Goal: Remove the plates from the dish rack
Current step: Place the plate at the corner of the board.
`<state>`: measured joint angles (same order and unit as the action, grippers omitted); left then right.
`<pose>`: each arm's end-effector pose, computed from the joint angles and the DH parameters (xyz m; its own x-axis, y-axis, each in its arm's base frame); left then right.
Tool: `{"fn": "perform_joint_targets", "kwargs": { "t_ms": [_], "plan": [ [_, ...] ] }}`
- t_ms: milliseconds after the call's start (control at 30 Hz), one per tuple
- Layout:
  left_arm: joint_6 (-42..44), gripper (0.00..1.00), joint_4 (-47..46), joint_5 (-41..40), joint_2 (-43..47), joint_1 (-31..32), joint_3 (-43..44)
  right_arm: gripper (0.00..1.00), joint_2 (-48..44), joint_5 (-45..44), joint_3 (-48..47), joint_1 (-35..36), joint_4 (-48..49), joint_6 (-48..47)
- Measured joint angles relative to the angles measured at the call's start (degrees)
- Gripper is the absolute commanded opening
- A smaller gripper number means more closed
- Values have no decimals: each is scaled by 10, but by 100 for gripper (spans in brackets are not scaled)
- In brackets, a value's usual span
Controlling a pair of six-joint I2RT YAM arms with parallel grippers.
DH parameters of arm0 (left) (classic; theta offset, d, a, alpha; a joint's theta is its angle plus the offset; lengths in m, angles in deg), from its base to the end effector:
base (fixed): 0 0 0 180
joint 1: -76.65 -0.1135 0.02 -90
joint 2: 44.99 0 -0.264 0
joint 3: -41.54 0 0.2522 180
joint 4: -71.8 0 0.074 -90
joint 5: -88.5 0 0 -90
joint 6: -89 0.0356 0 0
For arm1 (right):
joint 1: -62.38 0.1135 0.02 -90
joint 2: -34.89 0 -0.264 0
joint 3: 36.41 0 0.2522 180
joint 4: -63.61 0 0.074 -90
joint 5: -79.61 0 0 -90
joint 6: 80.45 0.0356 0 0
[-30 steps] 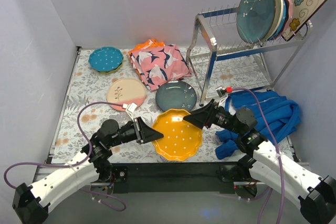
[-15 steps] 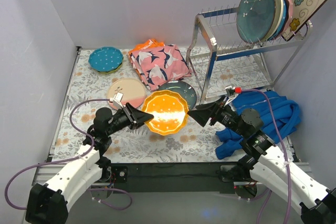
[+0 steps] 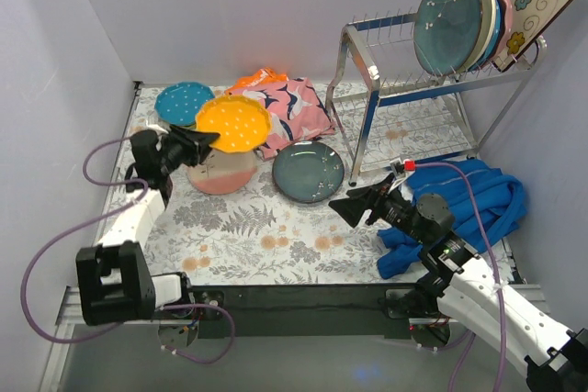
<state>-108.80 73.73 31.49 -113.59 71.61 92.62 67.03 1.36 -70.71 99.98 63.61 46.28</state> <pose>0.2628 0.0037 0.2488 -0.3154 -0.8295 0.4609 -0.4496 -0.2971 -0.8424 0.1202 0.1017 0.2676 -0.4297 0.4081 -0.8055 -0.6258 0.5084 0.5915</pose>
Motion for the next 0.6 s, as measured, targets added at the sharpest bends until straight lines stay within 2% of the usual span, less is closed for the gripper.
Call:
{"fn": "perform_joint_targets", "kwargs": {
  "t_ms": [133,300,600],
  "plan": [
    [20,0,0,-30,-104,-44,111,97,-14,-11,21,0,-1,-13],
    [24,0,-12,-53,-224,-92,192,97,-36,-31,35,0,1,-26],
    [79,0,45,-110,-423,-108,350,95,-31,-43,36,0,2,-45]
  ]
}}
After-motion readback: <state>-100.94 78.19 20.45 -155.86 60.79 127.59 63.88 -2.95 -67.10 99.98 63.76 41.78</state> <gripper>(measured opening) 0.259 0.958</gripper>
